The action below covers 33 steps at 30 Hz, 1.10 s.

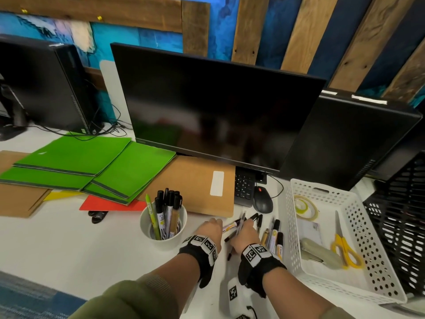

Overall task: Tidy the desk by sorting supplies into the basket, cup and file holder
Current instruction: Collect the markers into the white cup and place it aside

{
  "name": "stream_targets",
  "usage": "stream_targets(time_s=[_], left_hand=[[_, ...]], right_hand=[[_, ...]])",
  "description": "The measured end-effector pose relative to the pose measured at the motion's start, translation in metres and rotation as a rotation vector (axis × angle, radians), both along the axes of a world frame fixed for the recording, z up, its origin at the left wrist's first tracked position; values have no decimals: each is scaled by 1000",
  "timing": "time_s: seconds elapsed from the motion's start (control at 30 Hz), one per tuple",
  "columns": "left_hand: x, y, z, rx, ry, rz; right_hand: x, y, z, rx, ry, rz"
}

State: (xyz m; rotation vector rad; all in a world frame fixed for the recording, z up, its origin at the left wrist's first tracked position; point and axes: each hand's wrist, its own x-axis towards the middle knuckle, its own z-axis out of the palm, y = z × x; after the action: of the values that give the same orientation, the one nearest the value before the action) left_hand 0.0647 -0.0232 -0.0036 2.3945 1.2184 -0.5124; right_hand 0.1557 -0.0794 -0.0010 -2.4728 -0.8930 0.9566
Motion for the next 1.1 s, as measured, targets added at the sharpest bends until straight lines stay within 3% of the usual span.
stream_targets(time_s=[0.2, 0.37, 0.5, 0.63, 0.83, 0.93, 1.1], left_hand=[[-6, -7, 7, -22, -22, 13], [-23, -10, 12, -116, -137, 163], [-30, -21, 20, -195, -457, 298], [-43, -24, 29, -170, -796, 423], [-87, -6, 51, -28, -982, 506], [-103, 2, 57, 53, -991, 626], [-128, 12, 58, 135, -800, 676]], right_hand=[[3, -4, -8, 46, 136, -95], [3, -12, -17, 193, 199, -204], [-17, -13, 8, 389, 254, -243], [-40, -2, 35, 581, 223, -143], [-75, 24, 70, 682, 264, 24], [-92, 33, 70, 723, 260, 74], [-108, 41, 55, 625, 93, 201]])
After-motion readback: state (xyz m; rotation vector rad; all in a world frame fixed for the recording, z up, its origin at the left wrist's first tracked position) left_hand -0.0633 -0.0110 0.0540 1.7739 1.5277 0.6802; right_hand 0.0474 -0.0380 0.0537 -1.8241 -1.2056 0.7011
